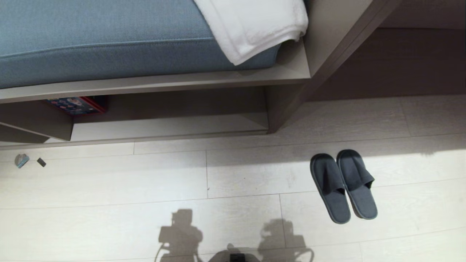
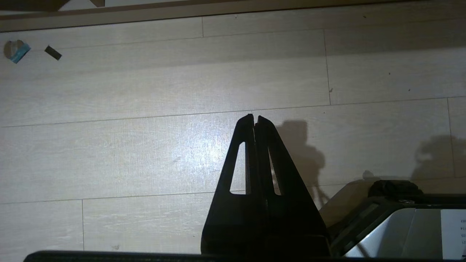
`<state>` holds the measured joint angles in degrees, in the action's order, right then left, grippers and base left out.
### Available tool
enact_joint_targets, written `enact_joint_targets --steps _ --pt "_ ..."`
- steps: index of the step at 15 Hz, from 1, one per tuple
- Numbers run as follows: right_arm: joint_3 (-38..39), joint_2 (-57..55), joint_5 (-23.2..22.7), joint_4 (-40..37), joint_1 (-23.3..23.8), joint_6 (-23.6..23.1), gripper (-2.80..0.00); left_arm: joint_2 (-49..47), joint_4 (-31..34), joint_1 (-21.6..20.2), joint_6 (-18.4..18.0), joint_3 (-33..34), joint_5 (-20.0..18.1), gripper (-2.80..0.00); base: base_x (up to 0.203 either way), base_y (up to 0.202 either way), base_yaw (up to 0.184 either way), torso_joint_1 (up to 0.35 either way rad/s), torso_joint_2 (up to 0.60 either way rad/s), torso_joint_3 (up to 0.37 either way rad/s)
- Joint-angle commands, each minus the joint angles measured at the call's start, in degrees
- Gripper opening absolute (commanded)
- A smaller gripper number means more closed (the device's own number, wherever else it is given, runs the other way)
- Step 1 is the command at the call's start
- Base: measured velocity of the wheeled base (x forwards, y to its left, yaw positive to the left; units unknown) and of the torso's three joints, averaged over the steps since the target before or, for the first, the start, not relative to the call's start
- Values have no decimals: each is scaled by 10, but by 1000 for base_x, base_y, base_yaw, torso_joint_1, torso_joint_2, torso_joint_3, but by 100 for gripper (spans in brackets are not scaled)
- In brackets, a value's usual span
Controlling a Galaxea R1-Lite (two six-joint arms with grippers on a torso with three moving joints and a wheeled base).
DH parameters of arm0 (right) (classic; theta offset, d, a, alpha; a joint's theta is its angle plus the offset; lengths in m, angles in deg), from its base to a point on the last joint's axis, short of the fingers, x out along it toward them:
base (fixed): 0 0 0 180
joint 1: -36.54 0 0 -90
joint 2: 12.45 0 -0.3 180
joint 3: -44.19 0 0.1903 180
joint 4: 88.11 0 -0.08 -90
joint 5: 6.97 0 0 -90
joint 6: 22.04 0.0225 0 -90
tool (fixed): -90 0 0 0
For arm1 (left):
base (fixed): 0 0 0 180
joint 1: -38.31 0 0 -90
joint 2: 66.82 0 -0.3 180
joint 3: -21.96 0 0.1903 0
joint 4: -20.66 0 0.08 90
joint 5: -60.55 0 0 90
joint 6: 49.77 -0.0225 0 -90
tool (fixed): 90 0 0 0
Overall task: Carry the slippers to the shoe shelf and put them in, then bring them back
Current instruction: Pick up the slippers on the floor
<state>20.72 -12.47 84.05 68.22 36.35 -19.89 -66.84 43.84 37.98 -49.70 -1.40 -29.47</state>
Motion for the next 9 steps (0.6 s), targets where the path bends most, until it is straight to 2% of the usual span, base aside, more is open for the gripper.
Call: enact_joint_targets --steps 1,9 --pt "0 -1 0 0 -1 0 -280 -1 0 0 0 0 -1 -280 0 0 0 -2 -2 -202" --pt "0 -1 0 0 0 0 -280 0 -2 0 0 0 -1 -280 0 0 0 2 4 -196"
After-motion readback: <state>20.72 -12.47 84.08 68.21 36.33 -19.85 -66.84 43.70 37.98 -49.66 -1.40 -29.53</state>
